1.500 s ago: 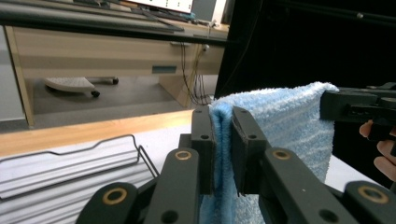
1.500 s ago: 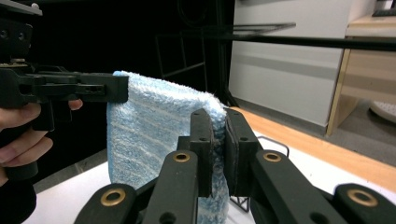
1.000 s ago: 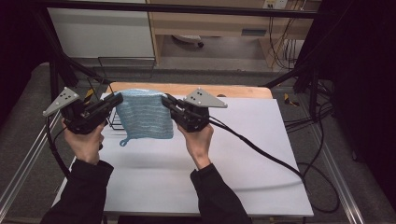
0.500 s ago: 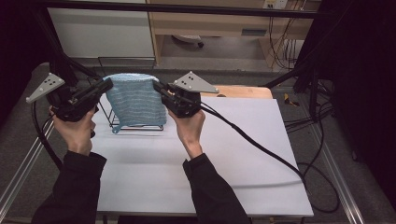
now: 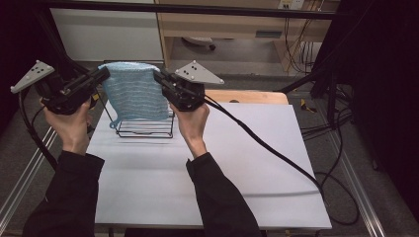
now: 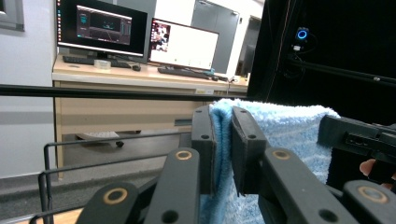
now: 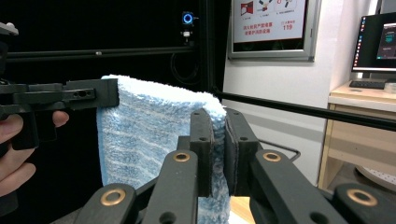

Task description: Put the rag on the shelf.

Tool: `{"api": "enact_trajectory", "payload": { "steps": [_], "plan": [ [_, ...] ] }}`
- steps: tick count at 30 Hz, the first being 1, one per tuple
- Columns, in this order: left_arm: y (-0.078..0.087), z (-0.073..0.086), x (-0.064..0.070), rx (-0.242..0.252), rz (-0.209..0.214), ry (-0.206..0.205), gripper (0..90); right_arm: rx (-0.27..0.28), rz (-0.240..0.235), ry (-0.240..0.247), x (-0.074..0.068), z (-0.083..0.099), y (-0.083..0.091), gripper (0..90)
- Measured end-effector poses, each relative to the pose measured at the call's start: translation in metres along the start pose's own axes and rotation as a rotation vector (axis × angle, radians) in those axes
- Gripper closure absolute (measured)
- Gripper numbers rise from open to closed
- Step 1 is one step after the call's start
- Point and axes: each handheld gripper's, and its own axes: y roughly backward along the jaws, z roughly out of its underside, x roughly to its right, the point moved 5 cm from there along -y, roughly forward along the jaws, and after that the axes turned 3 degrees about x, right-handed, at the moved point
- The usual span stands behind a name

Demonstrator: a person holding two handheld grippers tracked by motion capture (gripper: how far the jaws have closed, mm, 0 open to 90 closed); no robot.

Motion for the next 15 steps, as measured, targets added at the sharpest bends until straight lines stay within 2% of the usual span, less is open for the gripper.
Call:
{"api": "enact_trajectory", "payload": {
  "steps": [15],
  "plan": [
    [-0.008,-0.028,-0.011,0.023,-0.019,-0.011,80.7,0.039,0.01,-0.004,0.003,-0.021,-0.024,83.7]
  ]
}}
